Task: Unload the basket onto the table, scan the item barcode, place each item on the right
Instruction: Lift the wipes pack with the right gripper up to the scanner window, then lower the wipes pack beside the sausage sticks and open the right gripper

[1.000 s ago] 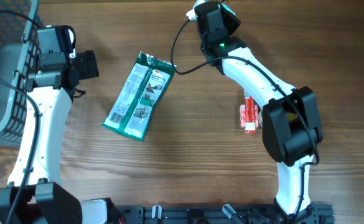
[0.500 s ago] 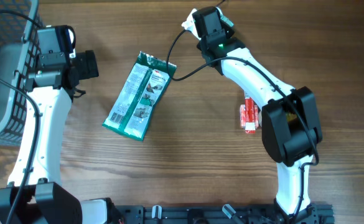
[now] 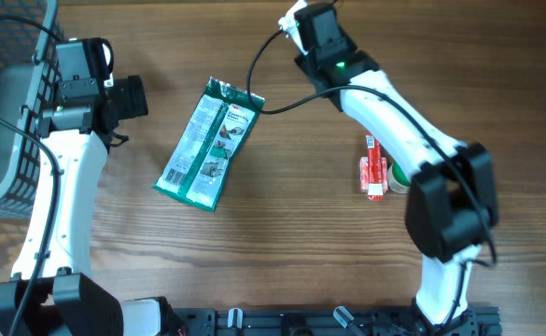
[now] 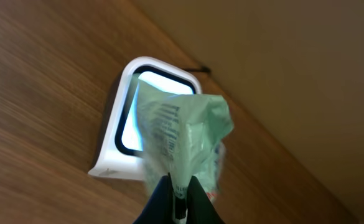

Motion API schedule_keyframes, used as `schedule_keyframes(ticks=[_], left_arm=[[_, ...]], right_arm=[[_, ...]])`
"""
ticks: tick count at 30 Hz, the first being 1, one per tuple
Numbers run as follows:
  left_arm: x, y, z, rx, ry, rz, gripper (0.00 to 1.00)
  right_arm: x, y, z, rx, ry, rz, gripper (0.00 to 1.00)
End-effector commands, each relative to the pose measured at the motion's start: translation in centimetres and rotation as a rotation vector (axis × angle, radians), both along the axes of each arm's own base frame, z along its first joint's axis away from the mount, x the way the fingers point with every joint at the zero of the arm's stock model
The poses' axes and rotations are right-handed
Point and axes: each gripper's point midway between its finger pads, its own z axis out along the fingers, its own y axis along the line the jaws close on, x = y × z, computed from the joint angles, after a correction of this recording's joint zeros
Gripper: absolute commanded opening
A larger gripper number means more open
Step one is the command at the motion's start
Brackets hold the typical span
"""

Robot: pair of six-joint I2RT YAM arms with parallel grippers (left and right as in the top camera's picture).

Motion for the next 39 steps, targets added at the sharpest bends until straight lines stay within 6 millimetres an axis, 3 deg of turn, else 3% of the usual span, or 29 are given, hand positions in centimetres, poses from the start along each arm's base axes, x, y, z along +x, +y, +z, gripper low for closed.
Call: schedule_keyframes(ticks=[1,3,5,8,11,14,19,20,23,26,29,31,35,37,39], left_arm=[[0.1,0.0,0.2,0.006,-0.004,-0.004,1.00],[0.1,0.0,0.2,0.006,-0.003,-0.005,1.00],[0.1,0.1,0.2,0.006,-0.003,-0.004,1.00],[0.1,0.1,0.2,0.006,-0.003,-0.004,1.00],[0.1,0.0,0.2,0.006,-0.003,-0.005,1.00],[0.1,0.1,0.2,0.006,-0.003,-0.004,1.00],[0.1,0.0,0.2,0.006,-0.004,-0.004,1.00],[0.1,0.0,0.2,0.006,-0.003,-0.005,1.00],[0.1,0.0,0.2,0.006,-0.003,-0.005,1.00],[0.1,0.1,0.2,0.006,-0.003,-0.004,1.00],[0.1,0.0,0.2,0.006,-0.003,-0.005,1.00],[0.1,0.0,0.2,0.006,-0.004,-0.005,1.00],[0.1,0.1,0.2,0.006,-0.003,-0.004,1.00],[0.1,0.0,0.2,0.006,-0.003,-0.005,1.00],[0.1,0.0,0.2,0.006,-0.004,-0.004,1.00]], right_arm=[[-2.8,-0.1,7.9,0.154,-0.074,-0.003,0.04],[-4.9,0.2,7.8,0.211,0.010,0.020,0.04],[-7.9,0.9,6.1,0.255,0.162,0.062,0.04],[-14.8,1.5,1.4,0.286,0.532,0.122,0.04],[-20.6,0.8,-1.4,0.282,0.808,0.111,0.04],[-23.4,-0.6,-3.2,0.244,0.929,0.050,0.04],[-25.8,-1.8,-6.8,0.188,1.026,0.049,0.05],[-26.2,-2.0,-8.0,0.175,1.039,0.064,0.10],[-25.5,-2.5,-9.6,0.144,0.992,0.053,0.29],[-23.5,-2.2,-9.9,0.155,0.906,0.038,0.38],[-20.8,-0.8,-9.6,0.323,0.797,-0.141,0.37],[-20.4,0.5,-9.4,0.461,0.796,-0.249,0.35],[-22.2,3.3,-9.7,0.630,0.903,-0.313,0.25],[-23.6,2.3,-11.0,0.596,0.919,-0.432,0.11],[-25.8,0.4,-12.0,0.500,0.955,-0.527,0.05]])
